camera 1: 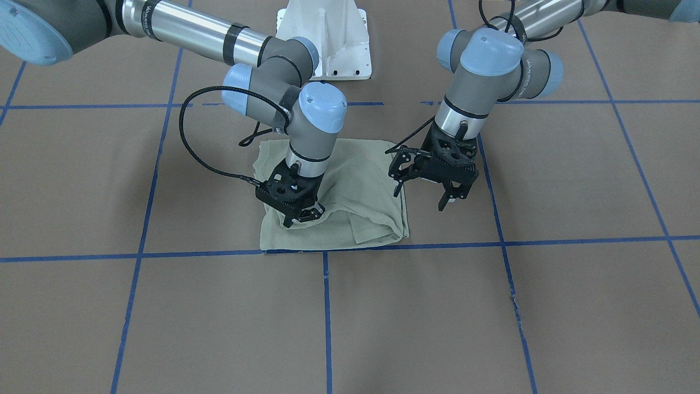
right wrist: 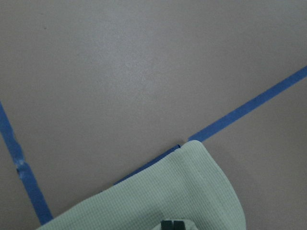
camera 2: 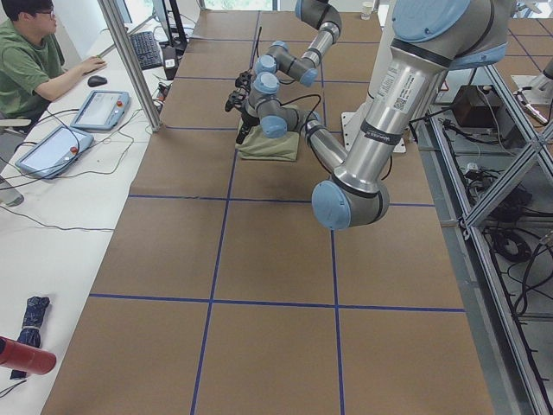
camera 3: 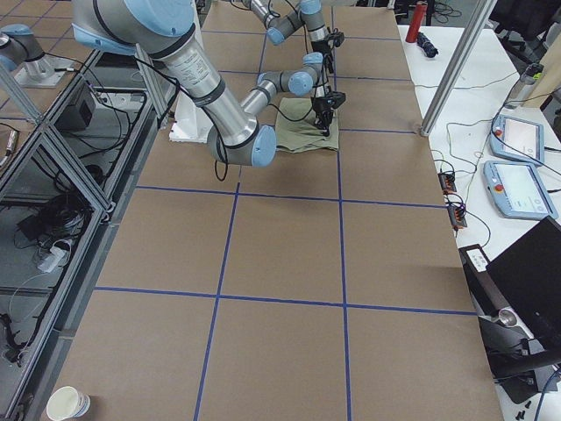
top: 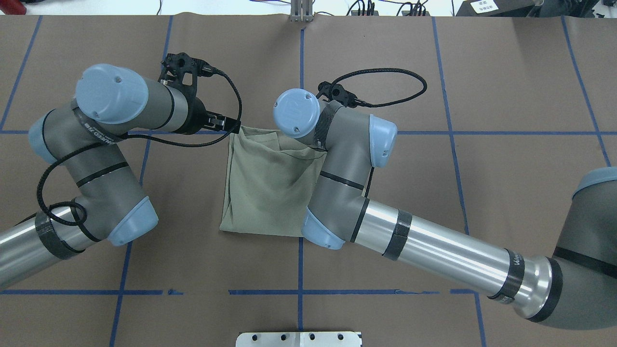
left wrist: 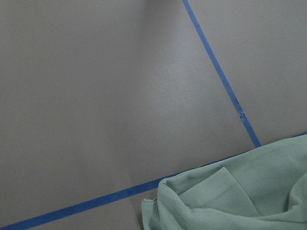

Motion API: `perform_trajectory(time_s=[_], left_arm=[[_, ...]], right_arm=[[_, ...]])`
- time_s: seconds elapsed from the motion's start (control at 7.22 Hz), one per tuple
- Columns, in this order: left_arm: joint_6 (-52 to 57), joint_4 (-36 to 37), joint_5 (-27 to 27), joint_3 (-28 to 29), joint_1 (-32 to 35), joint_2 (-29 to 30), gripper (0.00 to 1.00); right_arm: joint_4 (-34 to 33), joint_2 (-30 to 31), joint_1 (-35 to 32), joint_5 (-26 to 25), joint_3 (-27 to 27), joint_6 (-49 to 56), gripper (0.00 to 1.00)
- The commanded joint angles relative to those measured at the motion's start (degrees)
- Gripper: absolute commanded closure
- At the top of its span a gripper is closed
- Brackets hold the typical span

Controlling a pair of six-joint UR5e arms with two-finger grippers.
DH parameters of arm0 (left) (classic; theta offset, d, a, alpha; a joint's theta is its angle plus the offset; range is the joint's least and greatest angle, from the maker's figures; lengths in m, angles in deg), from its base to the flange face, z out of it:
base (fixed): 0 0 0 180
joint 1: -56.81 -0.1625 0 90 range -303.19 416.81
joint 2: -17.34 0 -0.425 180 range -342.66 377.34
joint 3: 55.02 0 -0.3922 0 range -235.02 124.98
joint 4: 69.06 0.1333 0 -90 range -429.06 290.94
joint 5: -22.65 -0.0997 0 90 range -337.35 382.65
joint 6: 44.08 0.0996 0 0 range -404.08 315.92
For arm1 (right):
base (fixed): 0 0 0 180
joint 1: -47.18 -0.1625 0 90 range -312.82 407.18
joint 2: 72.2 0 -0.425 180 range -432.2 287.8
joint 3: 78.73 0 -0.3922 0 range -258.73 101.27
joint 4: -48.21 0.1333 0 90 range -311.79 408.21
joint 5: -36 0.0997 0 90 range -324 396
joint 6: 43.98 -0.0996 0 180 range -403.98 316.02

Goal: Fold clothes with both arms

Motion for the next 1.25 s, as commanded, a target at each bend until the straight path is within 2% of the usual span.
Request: perform_trajectory(time_s=[0.0,0.55,0.69,0.83,0.97,1.11], left_arm=[[-0.02,-0.36,0.0,0.0,0.0,-0.1,0.0],[-0.02,-0.36,0.0,0.0,-0.18,-0.19,0.0],[-0.02,-0.36,0.0,0.0,-0.18,-0.19,0.0],[-0.02,-0.36,0.08,-0.09,-0.18,-0.1,0.0],[0.16,-0.19,0.08,-0.09,-0.09,-0.19,0.0],[0.68,0.42,0.17,-0.87,-0.09,-0.19,0.0]], right_arm=[[-0.19,-0.03,-1.82,-0.54,-0.04,0.74,1.0],[-0.2,0.59,-3.15,-3.09,-1.71,3.12,1.0],[0.06,0.59,-3.06,-3.36,-1.71,4.07,0.01],[0.15,0.16,-3.32,-2.84,-1.45,6.35,0.0],[0.33,-0.02,-5.24,1.08,-0.93,10.28,0.0],[0.16,0.32,-8.21,8.08,0.73,14.85,0.0]])
